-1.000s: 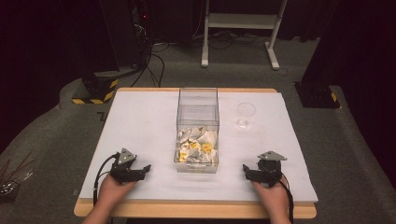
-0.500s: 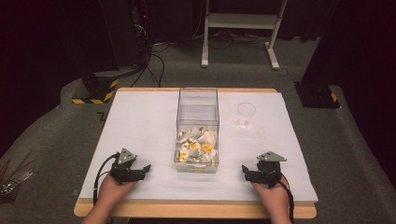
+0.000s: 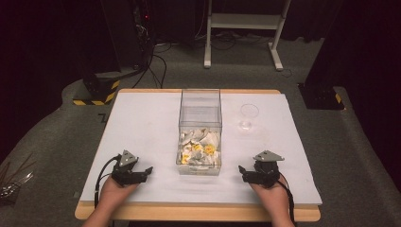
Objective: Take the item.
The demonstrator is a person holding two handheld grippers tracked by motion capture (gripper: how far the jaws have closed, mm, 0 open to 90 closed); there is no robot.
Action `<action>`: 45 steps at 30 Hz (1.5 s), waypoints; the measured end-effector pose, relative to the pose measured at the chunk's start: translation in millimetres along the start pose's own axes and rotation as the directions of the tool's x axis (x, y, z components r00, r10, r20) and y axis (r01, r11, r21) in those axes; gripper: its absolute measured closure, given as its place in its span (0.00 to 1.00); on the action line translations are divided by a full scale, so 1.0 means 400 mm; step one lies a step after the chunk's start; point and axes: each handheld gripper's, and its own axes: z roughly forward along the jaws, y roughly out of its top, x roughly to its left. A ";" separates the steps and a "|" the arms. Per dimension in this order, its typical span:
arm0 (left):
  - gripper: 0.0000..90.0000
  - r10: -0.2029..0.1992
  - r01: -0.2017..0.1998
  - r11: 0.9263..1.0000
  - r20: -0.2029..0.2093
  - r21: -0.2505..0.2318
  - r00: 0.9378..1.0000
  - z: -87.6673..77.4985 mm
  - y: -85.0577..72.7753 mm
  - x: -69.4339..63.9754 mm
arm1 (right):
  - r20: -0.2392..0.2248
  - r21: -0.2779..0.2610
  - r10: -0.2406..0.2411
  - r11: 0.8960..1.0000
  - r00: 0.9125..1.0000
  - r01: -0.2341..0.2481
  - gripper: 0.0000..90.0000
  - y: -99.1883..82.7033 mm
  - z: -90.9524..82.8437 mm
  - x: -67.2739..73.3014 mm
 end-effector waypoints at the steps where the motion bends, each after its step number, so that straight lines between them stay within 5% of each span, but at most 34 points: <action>1: 0.28 0.000 0.000 1.000 0.000 0.000 1.000 0.000 0.000 0.000 | -0.001 -0.001 -0.004 1.000 1.000 0.004 0.18 0.002 0.000 0.002; 5: 0.28 -0.001 0.001 1.000 0.000 -0.001 1.000 0.000 0.000 0.000 | -0.010 -0.010 -0.027 1.000 1.000 0.027 0.18 0.012 0.000 0.013; 26: 0.28 -0.001 0.001 1.000 0.002 0.001 1.000 0.000 0.000 0.000 | -0.077 -0.114 0.004 0.993 0.997 -0.013 0.20 0.078 -0.044 0.058; 45: 0.28 -0.002 0.002 1.000 0.001 0.000 1.000 0.000 0.000 0.000 | -0.126 -0.179 -0.086 0.982 0.988 0.062 0.20 0.170 -0.068 0.133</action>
